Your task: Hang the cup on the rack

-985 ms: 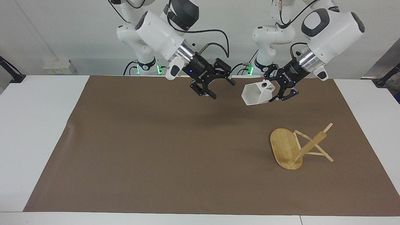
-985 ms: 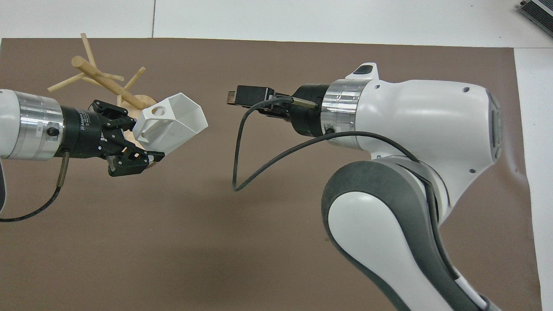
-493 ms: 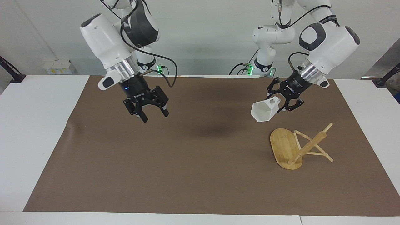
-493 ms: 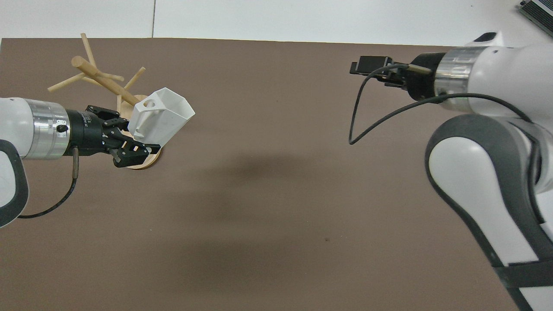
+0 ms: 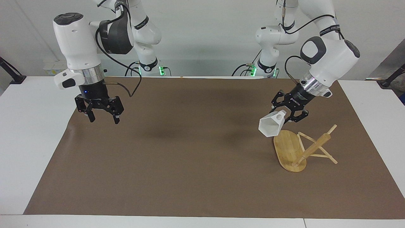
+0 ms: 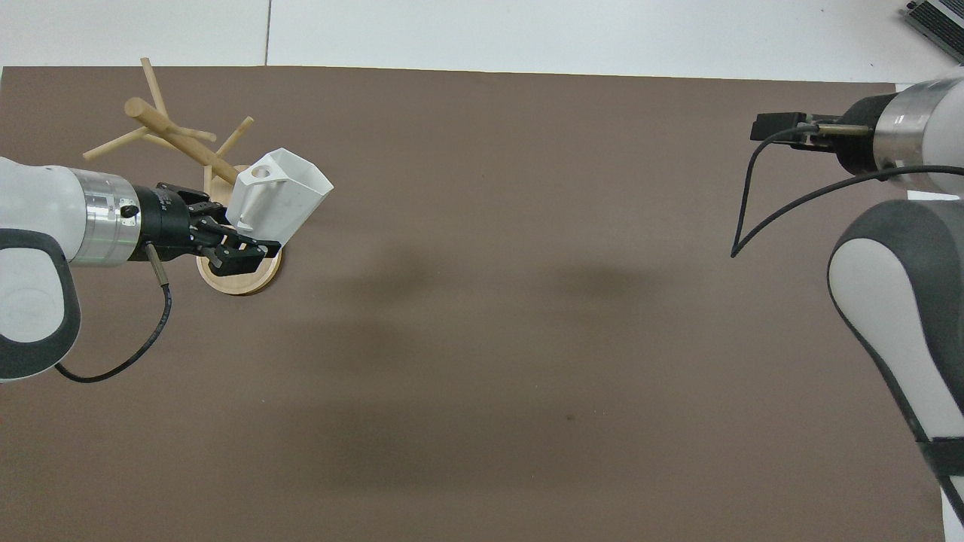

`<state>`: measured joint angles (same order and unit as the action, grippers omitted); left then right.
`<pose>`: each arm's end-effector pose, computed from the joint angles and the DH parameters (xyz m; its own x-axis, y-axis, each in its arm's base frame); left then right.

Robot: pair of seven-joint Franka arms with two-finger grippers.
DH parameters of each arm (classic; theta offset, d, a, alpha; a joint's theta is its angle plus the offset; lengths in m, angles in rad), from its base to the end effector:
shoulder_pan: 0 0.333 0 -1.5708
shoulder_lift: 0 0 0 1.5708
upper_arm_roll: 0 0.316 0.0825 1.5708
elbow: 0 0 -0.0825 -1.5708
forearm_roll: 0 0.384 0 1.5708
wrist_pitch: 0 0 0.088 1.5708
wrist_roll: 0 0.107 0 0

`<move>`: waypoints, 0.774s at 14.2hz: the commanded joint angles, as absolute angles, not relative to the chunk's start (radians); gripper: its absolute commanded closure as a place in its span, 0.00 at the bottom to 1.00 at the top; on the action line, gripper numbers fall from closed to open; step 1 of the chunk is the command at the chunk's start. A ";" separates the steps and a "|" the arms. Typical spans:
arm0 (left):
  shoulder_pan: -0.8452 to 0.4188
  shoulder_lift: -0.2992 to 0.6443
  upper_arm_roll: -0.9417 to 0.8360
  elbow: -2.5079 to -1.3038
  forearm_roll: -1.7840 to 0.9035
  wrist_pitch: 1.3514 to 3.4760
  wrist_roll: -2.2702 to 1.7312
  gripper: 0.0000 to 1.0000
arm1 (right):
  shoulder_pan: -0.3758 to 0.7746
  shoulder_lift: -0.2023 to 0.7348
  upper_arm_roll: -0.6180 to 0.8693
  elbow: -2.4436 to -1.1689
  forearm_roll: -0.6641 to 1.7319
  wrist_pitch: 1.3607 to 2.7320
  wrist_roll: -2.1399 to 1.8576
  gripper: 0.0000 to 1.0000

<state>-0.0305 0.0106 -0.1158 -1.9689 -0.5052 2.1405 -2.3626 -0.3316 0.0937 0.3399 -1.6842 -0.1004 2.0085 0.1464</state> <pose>0.5680 -0.1044 0.4846 -0.7473 0.5433 -0.3827 0.6495 0.7188 -0.2478 0.6135 -0.0088 0.5609 0.9651 -0.1040 0.2402 -0.1150 -0.9928 0.0324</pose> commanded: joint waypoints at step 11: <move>0.008 0.034 -0.114 -1.985 -0.489 2.200 -2.574 1.00 | -0.365 0.087 0.347 -1.450 -0.120 1.546 0.034 0.00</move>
<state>-0.0038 0.0428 -0.1078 -1.9703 -0.5033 2.1842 -2.5199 -0.3469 0.0824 0.3315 -1.4563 -0.1251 1.5710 0.0545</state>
